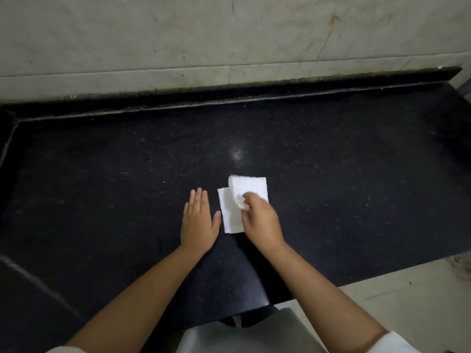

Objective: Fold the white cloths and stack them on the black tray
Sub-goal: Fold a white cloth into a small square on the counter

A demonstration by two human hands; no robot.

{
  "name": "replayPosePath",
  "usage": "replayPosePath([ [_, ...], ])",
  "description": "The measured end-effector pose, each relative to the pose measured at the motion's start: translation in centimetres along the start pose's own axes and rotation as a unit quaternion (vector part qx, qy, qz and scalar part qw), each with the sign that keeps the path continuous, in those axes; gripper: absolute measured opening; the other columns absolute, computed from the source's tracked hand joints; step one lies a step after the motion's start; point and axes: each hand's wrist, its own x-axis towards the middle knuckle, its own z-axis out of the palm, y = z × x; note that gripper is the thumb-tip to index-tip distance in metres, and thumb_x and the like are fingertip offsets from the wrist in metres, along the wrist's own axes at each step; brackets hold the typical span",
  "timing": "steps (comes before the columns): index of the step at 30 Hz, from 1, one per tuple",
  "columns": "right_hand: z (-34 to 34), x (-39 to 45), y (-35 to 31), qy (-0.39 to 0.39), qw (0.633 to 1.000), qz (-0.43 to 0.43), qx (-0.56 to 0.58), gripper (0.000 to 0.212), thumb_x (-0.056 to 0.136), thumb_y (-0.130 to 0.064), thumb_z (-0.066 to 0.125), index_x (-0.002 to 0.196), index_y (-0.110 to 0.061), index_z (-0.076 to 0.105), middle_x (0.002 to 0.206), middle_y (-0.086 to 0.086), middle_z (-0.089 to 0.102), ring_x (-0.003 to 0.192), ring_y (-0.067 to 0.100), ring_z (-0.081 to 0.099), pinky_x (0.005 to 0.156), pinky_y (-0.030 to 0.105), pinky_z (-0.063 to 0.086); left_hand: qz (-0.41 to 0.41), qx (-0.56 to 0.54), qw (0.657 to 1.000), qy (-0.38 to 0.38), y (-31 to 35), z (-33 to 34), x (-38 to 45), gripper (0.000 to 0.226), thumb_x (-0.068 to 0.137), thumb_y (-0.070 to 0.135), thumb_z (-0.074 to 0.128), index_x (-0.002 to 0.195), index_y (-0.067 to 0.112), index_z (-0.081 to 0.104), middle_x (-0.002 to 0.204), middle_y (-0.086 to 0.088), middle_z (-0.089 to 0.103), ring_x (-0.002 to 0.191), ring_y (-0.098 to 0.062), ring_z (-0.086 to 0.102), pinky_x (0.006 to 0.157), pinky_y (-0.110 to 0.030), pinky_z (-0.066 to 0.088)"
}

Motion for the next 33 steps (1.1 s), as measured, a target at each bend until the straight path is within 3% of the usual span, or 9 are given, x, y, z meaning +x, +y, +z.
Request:
replayPosePath([
  [4, 3.5, -2.0, 1.5, -0.081, 0.991, -0.075, -0.068, 0.011, 0.068, 0.007, 0.055, 0.069, -0.002, 0.063, 0.068, 0.010, 0.066, 0.063, 0.030, 0.063, 0.059, 0.031, 0.054, -0.034, 0.075, 0.997, -0.001, -2.8, -0.2, -1.3, 0.060, 0.099, 0.034, 0.033, 0.148, 0.005, 0.014, 0.158, -0.010, 0.007, 0.147, -0.022, 0.002, 0.119, -0.038, 0.004],
  [8, 3.8, -2.0, 1.9, -0.072, 0.991, -0.080, -0.082, 0.014, 0.067, 0.010, 0.066, 0.076, 0.000, 0.067, 0.075, 0.010, 0.070, 0.069, 0.028, 0.065, 0.067, 0.026, 0.054, -0.012, 0.091, 0.996, -0.003, -3.4, 0.1, -1.6, 0.059, 0.100, 0.035, 0.029, 0.148, 0.004, 0.013, 0.158, -0.011, 0.006, 0.147, -0.022, 0.001, 0.119, -0.038, 0.000],
  [12, 3.0, -1.2, 0.8, 0.004, 1.000, 0.005, -0.018, 0.011, 0.083, 0.005, 0.057, 0.089, 0.006, 0.066, 0.089, 0.015, 0.069, 0.084, 0.025, 0.060, 0.074, 0.013, 0.036, -0.009, 0.109, 0.994, -0.003, -3.6, 0.3, -1.6, 0.060, 0.100, 0.037, 0.025, 0.148, 0.005, 0.010, 0.158, -0.010, 0.001, 0.147, -0.021, -0.002, 0.119, -0.037, -0.002],
  [16, 1.7, -0.4, -0.6, 0.105, 0.989, 0.044, 0.094, 0.011, 0.086, 0.005, 0.055, 0.090, 0.005, 0.065, 0.088, -0.001, 0.060, 0.079, 0.004, 0.053, 0.072, -0.002, 0.038, -0.008, 0.117, 0.993, -0.002, -3.6, 0.3, -1.6, 0.061, 0.100, 0.039, 0.023, 0.149, 0.005, 0.007, 0.159, -0.009, -0.001, 0.147, -0.020, -0.005, 0.119, -0.037, -0.004],
  [20, 2.8, -1.1, -0.1, 0.049, 0.997, -0.012, 0.062, 0.017, 0.081, -0.001, 0.054, 0.091, 0.008, 0.065, 0.093, 0.009, 0.065, 0.085, 0.001, 0.055, 0.081, -0.008, 0.034, -0.002, 0.107, 0.994, -0.001, -3.7, 0.3, -1.7, 0.061, 0.100, 0.037, 0.025, 0.148, 0.004, 0.009, 0.158, -0.011, 0.001, 0.147, -0.021, -0.003, 0.119, -0.038, -0.003],
  [23, 4.3, -2.2, 1.2, -0.054, 0.998, -0.033, 0.015, 0.021, 0.078, -0.001, 0.055, 0.093, 0.007, 0.067, 0.098, 0.019, 0.069, 0.092, 0.026, 0.067, 0.088, 0.006, 0.041, 0.001, 0.102, 0.995, -0.001, -3.7, 0.3, -1.6, 0.061, 0.100, 0.037, 0.025, 0.148, 0.004, 0.009, 0.158, -0.011, 0.001, 0.147, -0.022, -0.003, 0.119, -0.038, -0.003],
  [27, 4.2, -2.8, 1.6, -0.115, 0.988, -0.084, -0.063, 0.024, 0.076, 0.002, 0.057, 0.097, 0.005, 0.068, 0.110, 0.021, 0.066, 0.102, 0.034, 0.065, 0.090, 0.041, 0.051, 0.011, 0.111, 0.994, 0.006, -3.7, 0.4, -1.6, 0.061, 0.100, 0.037, 0.025, 0.148, 0.004, 0.009, 0.158, -0.011, 0.001, 0.147, -0.022, -0.003, 0.119, -0.038, -0.003],
  [31, 2.5, -2.6, 2.2, -0.088, 0.971, -0.167, -0.144, 0.029, 0.074, -0.005, 0.048, 0.092, 0.003, 0.069, 0.100, 0.019, 0.069, 0.090, 0.033, 0.069, 0.081, 0.040, 0.054, 0.018, 0.100, 0.995, -0.003, -3.9, 0.2, -1.6, 0.058, 0.100, 0.035, 0.027, 0.148, 0.006, 0.013, 0.158, -0.010, 0.005, 0.147, -0.022, 0.000, 0.119, -0.039, -0.001],
  [33, 1.1, -2.7, 3.2, -0.048, 0.963, -0.178, -0.196, 0.025, 0.062, 0.005, 0.061, 0.084, -0.001, 0.070, 0.093, 0.015, 0.071, 0.085, 0.033, 0.069, 0.078, 0.042, 0.054, 0.066, 0.095, 0.993, 0.031, -4.1, 0.2, -1.7, 0.052, 0.096, 0.031, 0.033, 0.140, 0.005, 0.036, 0.152, -0.015, 0.029, 0.143, -0.027, 0.023, 0.116, -0.044, 0.017],
])
